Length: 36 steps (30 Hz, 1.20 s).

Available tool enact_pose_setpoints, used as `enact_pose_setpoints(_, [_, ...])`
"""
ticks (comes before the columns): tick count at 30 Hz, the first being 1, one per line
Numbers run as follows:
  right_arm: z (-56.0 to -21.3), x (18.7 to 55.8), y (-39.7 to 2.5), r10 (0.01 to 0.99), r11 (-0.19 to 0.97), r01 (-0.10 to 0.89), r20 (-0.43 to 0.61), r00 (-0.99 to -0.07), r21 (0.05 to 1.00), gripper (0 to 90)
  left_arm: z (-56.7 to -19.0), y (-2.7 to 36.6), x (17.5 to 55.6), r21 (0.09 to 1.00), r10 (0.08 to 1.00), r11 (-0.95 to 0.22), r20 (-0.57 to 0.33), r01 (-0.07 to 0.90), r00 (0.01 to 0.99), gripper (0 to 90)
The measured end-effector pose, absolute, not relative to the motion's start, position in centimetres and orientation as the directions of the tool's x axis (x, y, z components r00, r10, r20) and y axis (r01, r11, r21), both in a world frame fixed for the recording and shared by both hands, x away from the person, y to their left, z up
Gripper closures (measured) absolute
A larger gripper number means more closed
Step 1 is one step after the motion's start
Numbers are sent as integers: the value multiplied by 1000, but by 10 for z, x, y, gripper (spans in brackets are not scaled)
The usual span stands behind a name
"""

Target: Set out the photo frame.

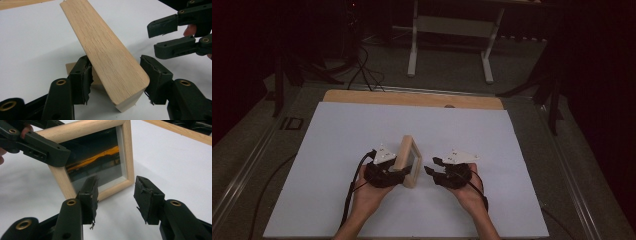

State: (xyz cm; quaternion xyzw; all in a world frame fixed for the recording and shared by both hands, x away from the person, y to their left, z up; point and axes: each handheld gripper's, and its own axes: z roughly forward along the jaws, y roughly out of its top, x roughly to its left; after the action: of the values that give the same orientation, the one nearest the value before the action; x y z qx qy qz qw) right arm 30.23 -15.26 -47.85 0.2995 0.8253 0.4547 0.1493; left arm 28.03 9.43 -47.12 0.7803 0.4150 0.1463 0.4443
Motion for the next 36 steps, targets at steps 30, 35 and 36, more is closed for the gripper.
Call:
enact_pose_setpoints(30, [-445,314,-154,687,275,282,17,-726,919,893,-472,82,271,835,738,-346,-38,427,674,599])
enact_pose_setpoints(35, [-443,323,-146,692,281,282,10,-722,917,900,-472,81,269,837,731,-358,-26,415,682,600])
enact_pose_setpoints(36, [-442,325,-145,691,283,280,8,-723,917,900,-472,81,269,838,730,-358,-23,412,683,600])
